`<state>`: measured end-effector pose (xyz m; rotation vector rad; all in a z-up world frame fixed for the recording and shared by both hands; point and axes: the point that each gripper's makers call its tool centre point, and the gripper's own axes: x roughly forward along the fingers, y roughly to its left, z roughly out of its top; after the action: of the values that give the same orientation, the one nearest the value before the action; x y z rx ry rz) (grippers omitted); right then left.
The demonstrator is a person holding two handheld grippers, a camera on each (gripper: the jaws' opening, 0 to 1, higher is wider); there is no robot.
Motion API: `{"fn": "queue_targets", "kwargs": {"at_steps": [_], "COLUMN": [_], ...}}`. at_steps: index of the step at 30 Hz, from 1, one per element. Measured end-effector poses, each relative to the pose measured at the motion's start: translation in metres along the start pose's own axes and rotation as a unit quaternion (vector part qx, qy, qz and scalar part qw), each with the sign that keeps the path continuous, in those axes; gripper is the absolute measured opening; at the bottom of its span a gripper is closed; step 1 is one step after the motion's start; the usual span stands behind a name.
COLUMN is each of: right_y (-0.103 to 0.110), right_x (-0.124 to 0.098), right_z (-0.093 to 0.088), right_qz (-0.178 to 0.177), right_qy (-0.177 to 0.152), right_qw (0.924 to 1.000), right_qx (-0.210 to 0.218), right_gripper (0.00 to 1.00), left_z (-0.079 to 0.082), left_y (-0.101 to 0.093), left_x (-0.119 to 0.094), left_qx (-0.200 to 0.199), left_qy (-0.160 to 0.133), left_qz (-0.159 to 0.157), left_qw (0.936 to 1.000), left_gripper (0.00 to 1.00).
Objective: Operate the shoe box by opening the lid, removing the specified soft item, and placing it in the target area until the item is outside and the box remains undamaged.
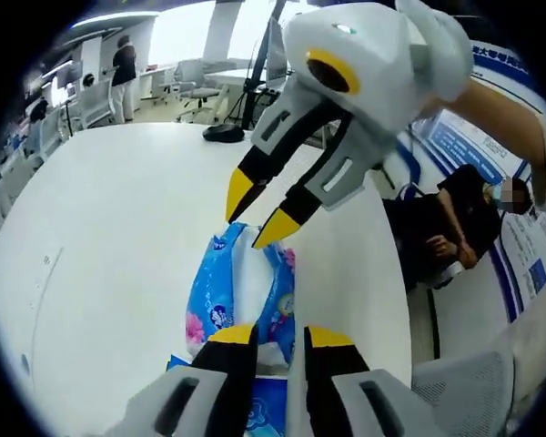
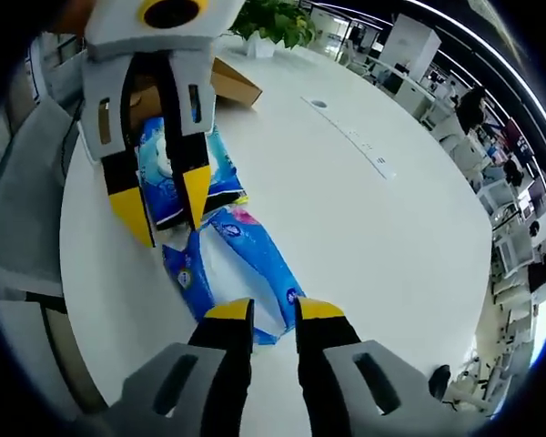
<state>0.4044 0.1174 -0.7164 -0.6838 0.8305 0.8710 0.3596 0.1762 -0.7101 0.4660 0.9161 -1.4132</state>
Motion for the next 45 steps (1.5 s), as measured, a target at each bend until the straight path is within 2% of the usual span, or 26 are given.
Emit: {"fn": "queue_targets", "kwargs": {"at_steps": [6,10,17,22,26,35,38,45], "right_y": [0.008,0.015,0.029,0.037,0.047,0.073,0.081,0.099], "right_x": [-0.011,-0.019,-0.031,-0.036,-0.039,-0.042,-0.042,-0.036], "right_z": [0.011,0.024,0.044,0.059,0.071,0.1,0.11,0.134], "right_qz": [0.0,0.001,0.007,0.006,0.01,0.022,0.028,0.044], "right_qy": [-0.011,-0.026,-0.038,-0.046,-0.052,-0.066,-0.071,-0.077], "right_qw": [0.9999,0.9996,0.9992,0.9989,0.9986,0.9974,0.9967,0.995], "right_qx": [0.003,0.01,0.011,0.001,0.005,-0.021,-0.027,-0.046], "right_gripper": [0.24,0.28,0.36,0.38,0.44,0.46,0.47,0.5], "left_z": [-0.002,-0.003,-0.011,-0.015,-0.021,-0.051,-0.062,-0.091], "left_y": [-0.007,-0.007,-0.015,-0.014,-0.014,-0.019,-0.019,-0.023], "left_x": [-0.02,-0.037,-0.068,-0.093,-0.116,-0.161,-0.175,-0.197], "left_qx": [0.004,0.009,-0.009,0.002,-0.01,-0.058,-0.08,-0.085], "left_qy": [-0.018,-0.039,-0.071,-0.095,-0.112,-0.147,-0.166,-0.166], "left_qz": [0.013,0.034,0.054,0.091,0.108,0.143,0.158,0.184], "left_qw": [0.9997,0.9986,0.996,0.9913,0.9878,0.9769,0.9701,0.9651], "left_gripper": [0.29,0.37,0.45,0.54,0.61,0.71,0.74,0.79]}}
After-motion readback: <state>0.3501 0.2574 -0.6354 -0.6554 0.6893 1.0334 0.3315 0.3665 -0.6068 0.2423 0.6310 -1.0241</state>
